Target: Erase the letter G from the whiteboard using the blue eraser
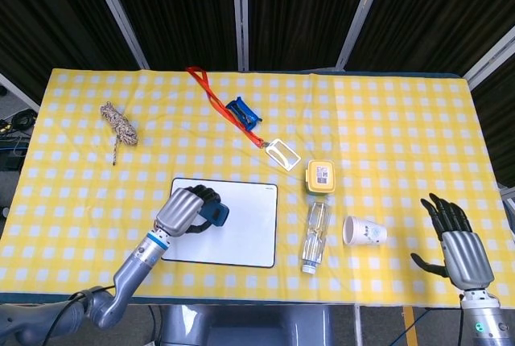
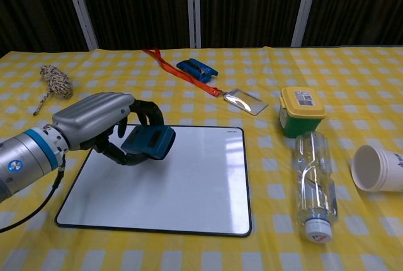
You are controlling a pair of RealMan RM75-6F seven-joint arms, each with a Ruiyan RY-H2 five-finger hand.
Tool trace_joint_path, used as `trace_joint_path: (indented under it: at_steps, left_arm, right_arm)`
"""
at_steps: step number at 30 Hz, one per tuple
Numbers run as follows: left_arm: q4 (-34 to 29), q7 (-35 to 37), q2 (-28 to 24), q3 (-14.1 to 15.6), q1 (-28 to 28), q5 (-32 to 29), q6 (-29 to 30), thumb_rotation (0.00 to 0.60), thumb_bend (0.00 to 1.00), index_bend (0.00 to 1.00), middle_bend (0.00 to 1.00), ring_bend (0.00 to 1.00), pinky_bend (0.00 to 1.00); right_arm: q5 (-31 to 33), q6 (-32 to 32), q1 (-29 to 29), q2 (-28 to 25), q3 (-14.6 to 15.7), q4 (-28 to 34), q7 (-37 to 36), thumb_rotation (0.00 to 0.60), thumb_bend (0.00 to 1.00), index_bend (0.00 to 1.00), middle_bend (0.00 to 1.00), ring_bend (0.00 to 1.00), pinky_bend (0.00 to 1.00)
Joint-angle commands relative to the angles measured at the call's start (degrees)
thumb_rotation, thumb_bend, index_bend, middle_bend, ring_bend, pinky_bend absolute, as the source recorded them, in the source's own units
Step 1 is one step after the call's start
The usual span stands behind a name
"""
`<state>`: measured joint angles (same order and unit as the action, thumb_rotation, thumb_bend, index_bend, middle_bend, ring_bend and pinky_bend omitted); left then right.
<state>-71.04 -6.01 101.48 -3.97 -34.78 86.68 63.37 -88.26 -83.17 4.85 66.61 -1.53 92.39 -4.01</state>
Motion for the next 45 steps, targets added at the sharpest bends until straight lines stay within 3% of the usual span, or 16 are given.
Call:
trace_joint_path:
  at_steps: [1, 11, 26, 45]
  left_arm:
    - [0.22, -0.53, 1.56, 0.25, -0.25, -0.63, -0.82, 0.6, 0.58, 0.79, 0.6, 0.55, 0.52]
    - [3.73, 0.91, 3.66, 0.86, -0.35, 0.48, 0.35, 0.6, 0.58, 0.79, 0.6, 0.55, 0.52]
    - [8.83, 4.97, 0.38, 1.11, 0.88, -0.62, 0.57, 0.6, 0.58, 0.79, 0.6, 0.55, 0.52]
    - [2.53, -1.02, 5.5, 1.16, -1.61, 0.73, -0.78, 0.6, 0.58, 0.79, 0.6, 0.55, 0.52]
  right_arm:
    - [-0.22, 0.07, 0.02, 0.05, 0.16, 0.02, 0.16, 0.6, 0.07, 0.02, 0.0, 0.0, 0.0]
    - [-0.43, -0.03, -0.02, 0.28, 0.29, -0.07, 0.56, 0.6, 0.07, 0.02, 0.0, 0.0, 0.0]
    - [-0.93, -0.23, -0.06, 0.52, 0.52, 0.17, 1.28, 0.6, 0.07, 0.02, 0.0, 0.0, 0.0]
    - [-0.96, -0.7, -0.2, 0.02, 0.33, 0.32, 0.52, 0.6, 0.07, 0.02, 0.0, 0.0, 0.0]
